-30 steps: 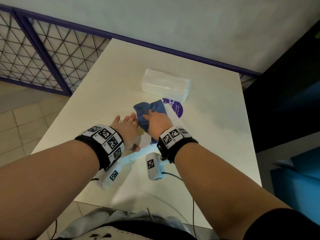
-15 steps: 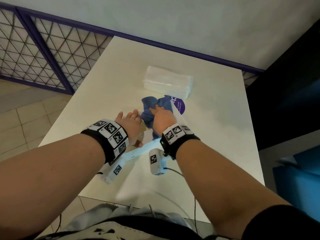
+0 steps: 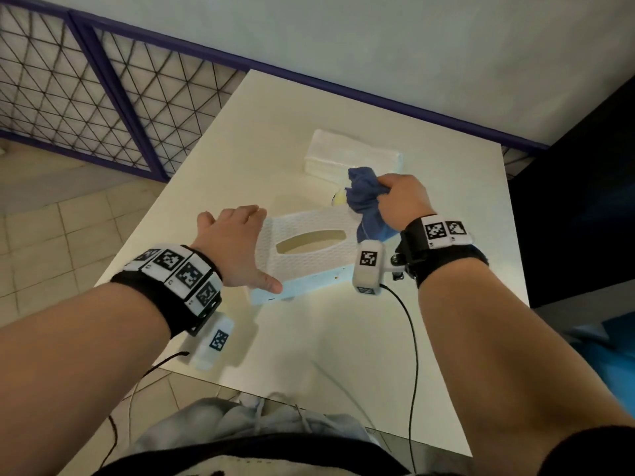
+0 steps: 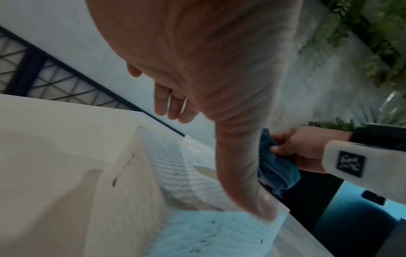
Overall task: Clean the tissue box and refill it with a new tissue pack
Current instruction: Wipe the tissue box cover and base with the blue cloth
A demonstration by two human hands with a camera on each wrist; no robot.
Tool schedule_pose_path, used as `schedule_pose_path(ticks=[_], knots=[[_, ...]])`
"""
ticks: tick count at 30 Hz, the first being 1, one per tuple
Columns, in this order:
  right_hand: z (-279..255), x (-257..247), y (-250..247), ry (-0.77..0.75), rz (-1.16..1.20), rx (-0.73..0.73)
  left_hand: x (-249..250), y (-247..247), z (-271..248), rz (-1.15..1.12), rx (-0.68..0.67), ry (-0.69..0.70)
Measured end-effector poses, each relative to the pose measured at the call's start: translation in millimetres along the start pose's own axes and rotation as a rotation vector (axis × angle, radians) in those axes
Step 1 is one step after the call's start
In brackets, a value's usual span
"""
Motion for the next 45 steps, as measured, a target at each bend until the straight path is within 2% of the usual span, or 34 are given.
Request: schedule_pose_path(ticks=[4, 8, 10, 13, 17, 20, 22, 25, 27, 29, 30, 35, 39, 42, 45], knots=[[-7.8, -9.7, -0.4, -0.045, 0.067, 0.014, -15.1, 10.0, 0.5, 0.053, -0.032, -0.052], [-24.9, -26.8, 68.2, -0.003, -0.025, -0.298, -16.9, 13.4, 6.4, 0.011, -0.058, -0.068], [-31.6, -42.4, 85.3, -0.008, -0.059, -0.383, -19.2, 16.2, 6.8, -0.043, -0.062, -0.081], [-40.0, -90.9, 99.5, -0.159, -0.060, -0.444, -23.7, 19.6, 6.9, -0.146, -0.046, -0.096], [-61.0, -150.9, 126.9, -0.388, -0.230, -0.573, -27.1, 21.8, 6.9, -0.220, -0.016, -0.099], [-56.2, -145.5, 120.6, -0.471, -0.386, -0.639, -26.3, 21.7, 5.2, -0.212, -0.015, -0.091], [-42.4, -116.4, 110.4, -0.424, -0.485, -0.685, -26.7, 21.5, 4.0, -0.208, -0.022, -0.085], [-24.6, -75.7, 92.7, -0.256, -0.458, -0.631, -28.4, 22.5, 1.7, -0.232, -0.009, -0.079], [-26.1, -75.0, 88.3, -0.194, -0.319, -0.532, -28.5, 22.9, 0.1, -0.253, -0.010, -0.071], [-31.8, -95.0, 84.2, -0.214, -0.156, -0.397, -28.4, 22.9, 0.0, -0.260, -0.001, -0.064], [-34.7, -109.2, 85.1, -0.254, -0.098, -0.385, -28.7, 22.3, 0.4, -0.261, 0.005, -0.062], [-65.3, -166.3, 95.9, -0.444, -0.042, -0.571, -29.3, 23.5, 2.9, -0.283, 0.028, -0.043], [-98.5, -174.3, 113.9, -0.597, -0.189, -0.645, -28.7, 22.3, 2.5, -0.258, 0.044, -0.037], [-92.9, -146.8, 101.5, -0.550, -0.240, -0.664, -28.2, 20.1, 1.1, -0.222, 0.044, -0.041], [-77.0, -105.9, 73.5, -0.376, -0.220, -0.593, -28.2, 22.0, 0.9, -0.193, 0.032, -0.037]])
Point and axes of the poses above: each hand's wrist, its own z-axis towards the middle knuckle, its own y-axis out of the palm, x = y × z, the point moved 9 cm from there along z, towards the middle knuckle, and after that the axes turned 3 degrees about -y, right-handed, at the moved point
